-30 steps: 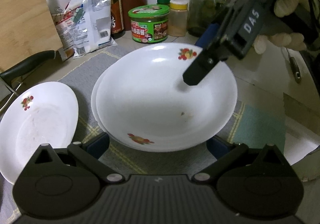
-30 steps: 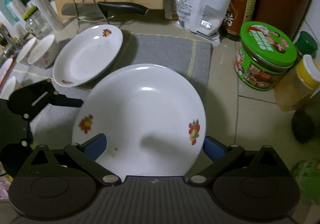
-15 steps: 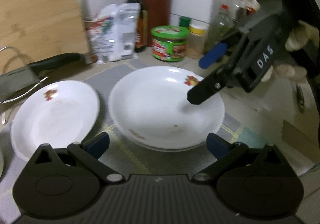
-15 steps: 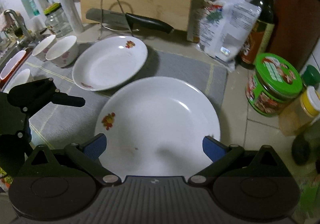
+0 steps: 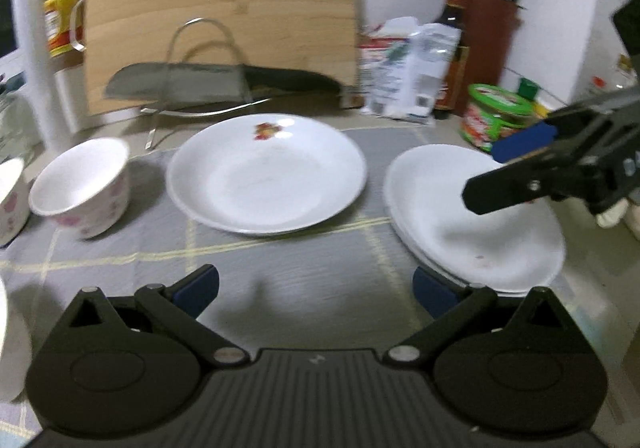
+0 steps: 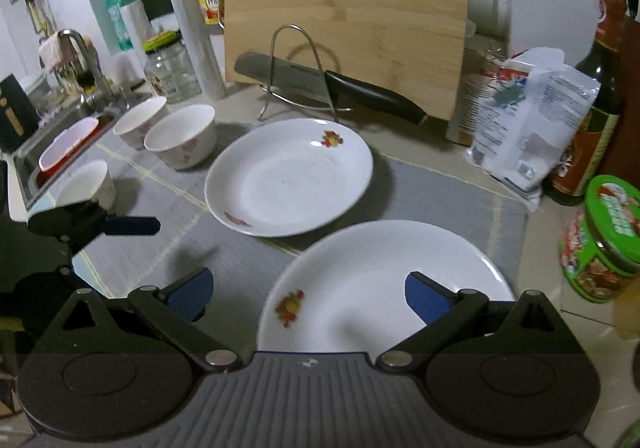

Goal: Organize plates and bowls
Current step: 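Move the right gripper to the rim of the small fruit-print plate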

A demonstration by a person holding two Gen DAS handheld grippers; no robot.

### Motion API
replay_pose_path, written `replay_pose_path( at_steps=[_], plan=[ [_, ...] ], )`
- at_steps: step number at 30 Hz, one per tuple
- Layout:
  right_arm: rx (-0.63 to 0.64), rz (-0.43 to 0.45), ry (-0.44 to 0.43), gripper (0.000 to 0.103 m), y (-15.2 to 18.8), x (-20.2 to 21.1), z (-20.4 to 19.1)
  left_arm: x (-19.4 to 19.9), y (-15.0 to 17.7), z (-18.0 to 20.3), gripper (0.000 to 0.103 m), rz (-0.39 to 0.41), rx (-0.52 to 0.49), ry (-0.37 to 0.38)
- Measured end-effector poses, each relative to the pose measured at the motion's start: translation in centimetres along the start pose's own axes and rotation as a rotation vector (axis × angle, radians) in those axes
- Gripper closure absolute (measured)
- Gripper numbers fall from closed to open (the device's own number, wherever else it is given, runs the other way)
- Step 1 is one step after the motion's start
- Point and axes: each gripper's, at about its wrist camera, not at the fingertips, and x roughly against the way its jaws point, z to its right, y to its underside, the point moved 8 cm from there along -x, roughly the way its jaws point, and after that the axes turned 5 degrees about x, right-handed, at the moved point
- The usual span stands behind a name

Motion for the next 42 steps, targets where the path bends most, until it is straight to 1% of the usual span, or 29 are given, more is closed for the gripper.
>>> replay_pose_path(
  at_steps=[2, 5, 10, 13, 16, 18, 21, 23, 30, 36, 42],
  plan=[
    [-0.014, 0.016, 0.009, 0.000, -0.1, -0.5, -0.4, -0.5, 0.4, -0.7, 0.001, -0.001, 0.002, -0.025],
    [-0.049, 0.022, 0.030, 0.000, 0.1, -1.3, -0.6, -1.6, 0.7, -1.7, 0.001, -0.016, 0.006, -0.036],
    [-0.125, 0.020, 0.045, 0.000, 0.5, -1.5, -0.4, -3.8, 0.8, -2.3, 0.001, -0.041, 0.014, -0.022],
    [-0.135, 0.022, 0.073, 0.000, 0.5, -1.3, -0.1, -4.7, 0.5, -2.7, 0.001, -0.045, -0.001, -0.031],
    [-0.149, 0.025, 0.100, 0.000, 0.3, -1.1, 0.3, -5.8, 0.2, -3.2, 0.001, -0.059, 0.000, -0.017],
    [-0.155, 0.028, 0.109, 0.000, 0.2, -1.0, 0.5, -6.3, 0.0, -3.3, 0.001, -0.060, -0.017, -0.019],
    [-0.157, 0.019, 0.116, 0.000, 0.2, -1.2, 0.7, -6.9, -0.2, -3.0, 0.000, -0.064, -0.076, -0.020],
    [-0.156, 0.009, 0.118, 0.000, 0.1, -1.6, 0.9, -7.3, -0.5, -3.0, 0.001, -0.056, -0.084, -0.008],
    [-0.117, -0.017, 0.105, 0.000, -1.5, -3.0, 1.3, -8.0, -1.1, -3.2, 0.000, -0.028, -0.104, 0.017],
    [-0.053, -0.045, 0.072, 0.000, -3.5, -5.3, 1.7, -8.2, -1.4, -3.3, 0.000, -0.014, -0.112, 0.030],
    [-0.009, -0.094, -0.003, 0.000, -5.6, -8.7, 2.6, -8.0, -1.3, -3.3, 0.000, 0.007, -0.109, 0.032]
  ],
)
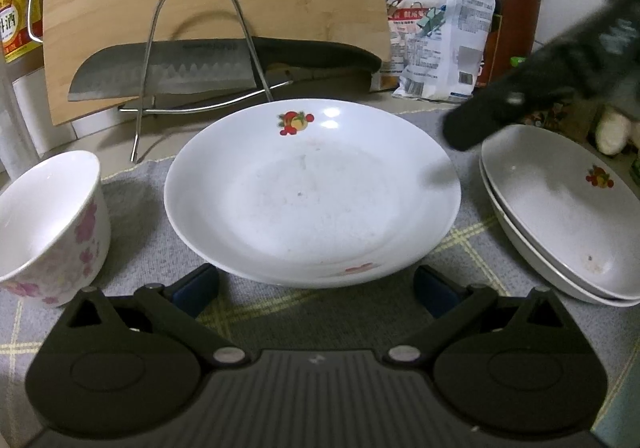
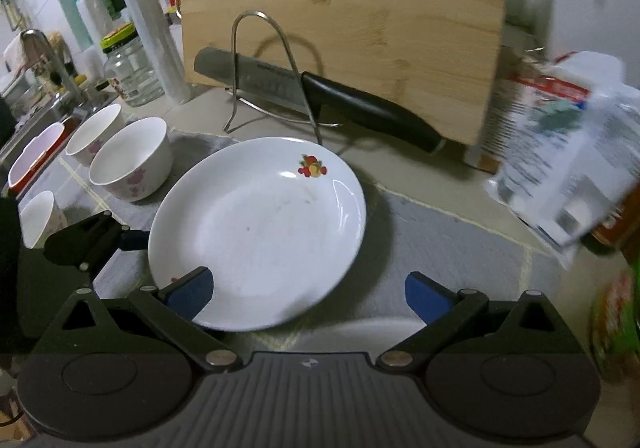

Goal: Organize plates and bowls
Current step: 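Move the right gripper to the rim of the small fruit-print plate, then close the right gripper on the rim of the small fruit-print plate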

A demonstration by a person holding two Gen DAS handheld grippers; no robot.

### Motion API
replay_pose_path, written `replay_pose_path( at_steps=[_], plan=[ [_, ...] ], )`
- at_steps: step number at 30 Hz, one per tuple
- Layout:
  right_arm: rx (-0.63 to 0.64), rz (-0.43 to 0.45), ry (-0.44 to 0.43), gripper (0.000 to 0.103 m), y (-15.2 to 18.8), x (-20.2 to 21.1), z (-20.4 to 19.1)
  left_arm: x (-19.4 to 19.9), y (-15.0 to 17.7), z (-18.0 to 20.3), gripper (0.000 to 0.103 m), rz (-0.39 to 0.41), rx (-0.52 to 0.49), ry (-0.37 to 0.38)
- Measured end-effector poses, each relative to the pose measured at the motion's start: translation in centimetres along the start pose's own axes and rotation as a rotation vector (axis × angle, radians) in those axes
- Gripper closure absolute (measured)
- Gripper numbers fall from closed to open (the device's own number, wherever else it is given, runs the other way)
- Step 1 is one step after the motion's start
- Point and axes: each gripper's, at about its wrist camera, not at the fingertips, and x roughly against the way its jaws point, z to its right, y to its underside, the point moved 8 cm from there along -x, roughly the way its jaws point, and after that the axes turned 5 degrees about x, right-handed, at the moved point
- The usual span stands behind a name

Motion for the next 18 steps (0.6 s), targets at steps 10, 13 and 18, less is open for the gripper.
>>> replay_pose_path(
  at_steps=[10, 13, 18],
  plan=[
    [0.015, -0.104, -0.114, 0.000, -1.7, -4.6, 1.3, 0.2, -0.1, 0.0, 0.000, 0.018, 0.026, -0.029],
    [0.015, -0.121, -0.144, 0.000, -1.9, -5.6, 1.3, 0.2, -0.1, 0.1, 0.000, 0.029, 0.032, -0.038],
    [0.007, -0.131, -0.184, 0.000, -2.4, -7.1, 1.3, 0.1, -0.2, 0.0, 0.000, 0.011, 0.025, -0.032]
  ],
)
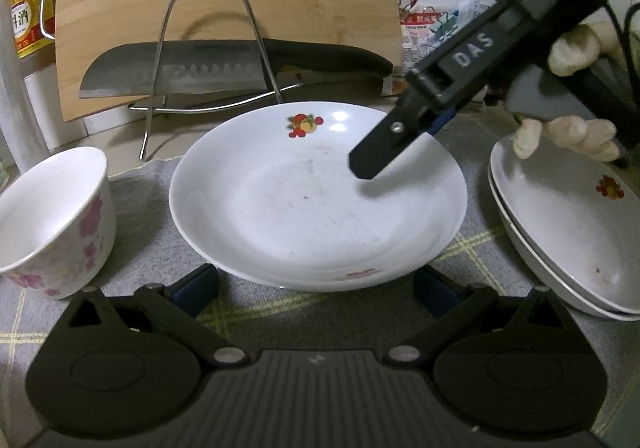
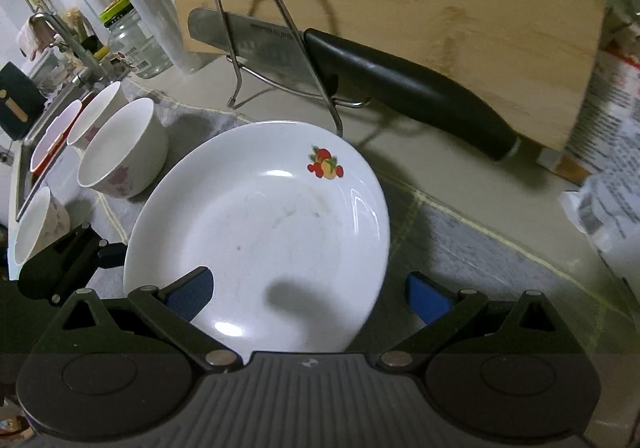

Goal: Organize plates and bowls
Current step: 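Close the right gripper on the rim of the small fruit-print plate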

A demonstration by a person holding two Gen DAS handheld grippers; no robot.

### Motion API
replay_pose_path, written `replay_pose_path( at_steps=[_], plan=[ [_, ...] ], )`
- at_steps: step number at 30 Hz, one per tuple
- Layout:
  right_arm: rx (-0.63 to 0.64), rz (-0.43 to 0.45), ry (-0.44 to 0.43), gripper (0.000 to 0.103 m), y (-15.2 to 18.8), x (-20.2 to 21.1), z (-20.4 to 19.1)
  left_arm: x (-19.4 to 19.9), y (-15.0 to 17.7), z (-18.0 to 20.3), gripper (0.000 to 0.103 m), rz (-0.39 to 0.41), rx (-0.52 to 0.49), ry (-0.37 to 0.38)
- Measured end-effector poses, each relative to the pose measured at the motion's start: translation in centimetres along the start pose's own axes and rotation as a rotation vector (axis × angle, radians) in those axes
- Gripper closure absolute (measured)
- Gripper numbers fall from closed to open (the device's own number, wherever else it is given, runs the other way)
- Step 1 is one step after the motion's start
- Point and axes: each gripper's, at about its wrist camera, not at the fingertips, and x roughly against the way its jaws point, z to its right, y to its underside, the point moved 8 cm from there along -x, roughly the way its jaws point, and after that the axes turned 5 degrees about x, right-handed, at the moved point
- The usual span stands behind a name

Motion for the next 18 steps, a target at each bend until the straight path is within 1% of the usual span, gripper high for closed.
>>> replay_pose_path(
  at_steps=[6, 11, 18],
  plan=[
    [0.027, 0.005, -0.036, 0.000, -1.3, -1.0, -0.3, 0.0, 0.0, -0.3, 0.000, -0.002, -0.019, 0.019],
    [0.063, 0.008, -0.057, 0.000, -2.4, -1.6, -0.7, 0.2, 0.1, -1.1, 0.000, 0.002, -0.016, 0.018],
    [0.074, 0.011, -0.085, 0.000, -3.8, -2.5, -0.7, 0.1, 0.1, -1.4, 0.000, 0.012, -0.030, 0.032]
  ],
)
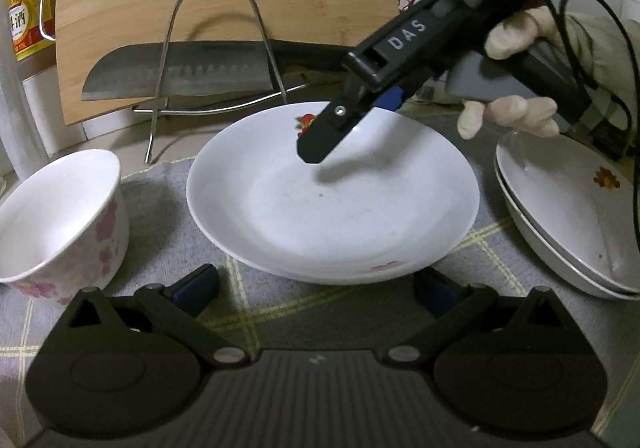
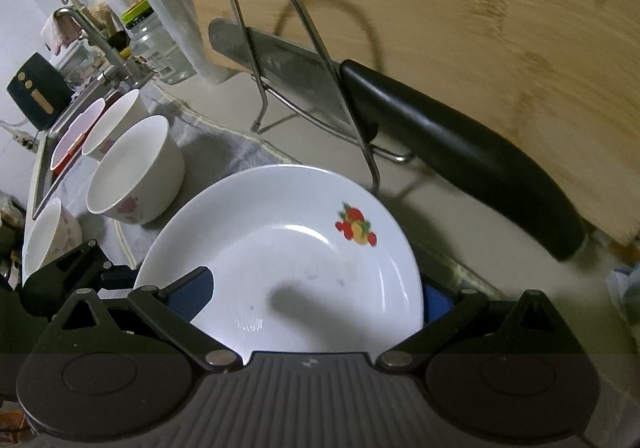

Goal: Organize plates and bowls
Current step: 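Close the right gripper on the rim of the small fruit-print plate, then lift the small plate with the right gripper and carry it toward the stack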

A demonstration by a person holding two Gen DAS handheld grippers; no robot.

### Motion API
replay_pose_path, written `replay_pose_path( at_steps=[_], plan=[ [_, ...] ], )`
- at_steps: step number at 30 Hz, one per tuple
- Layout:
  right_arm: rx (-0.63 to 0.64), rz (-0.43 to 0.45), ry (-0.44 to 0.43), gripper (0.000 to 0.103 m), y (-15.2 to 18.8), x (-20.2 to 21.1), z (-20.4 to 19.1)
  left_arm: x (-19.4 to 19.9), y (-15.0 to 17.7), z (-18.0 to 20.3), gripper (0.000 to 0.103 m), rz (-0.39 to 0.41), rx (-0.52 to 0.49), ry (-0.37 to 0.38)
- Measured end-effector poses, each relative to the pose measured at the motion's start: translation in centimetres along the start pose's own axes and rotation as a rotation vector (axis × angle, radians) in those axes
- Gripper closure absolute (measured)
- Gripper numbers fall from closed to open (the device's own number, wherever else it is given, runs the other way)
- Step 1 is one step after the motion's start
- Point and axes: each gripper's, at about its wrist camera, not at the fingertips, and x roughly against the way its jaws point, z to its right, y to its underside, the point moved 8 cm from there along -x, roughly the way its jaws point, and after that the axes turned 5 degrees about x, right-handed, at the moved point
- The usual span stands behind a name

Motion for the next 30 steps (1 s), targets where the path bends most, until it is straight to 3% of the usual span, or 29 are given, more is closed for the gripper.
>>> replay_pose_path(
  at_steps=[30],
  plan=[
    [0.056, -0.026, -0.028, 0.000, -0.61, -0.59, -0.42, -0.20, -0.52, 0.50, 0.001, 0.016, -0.066, 0.085]
  ],
)
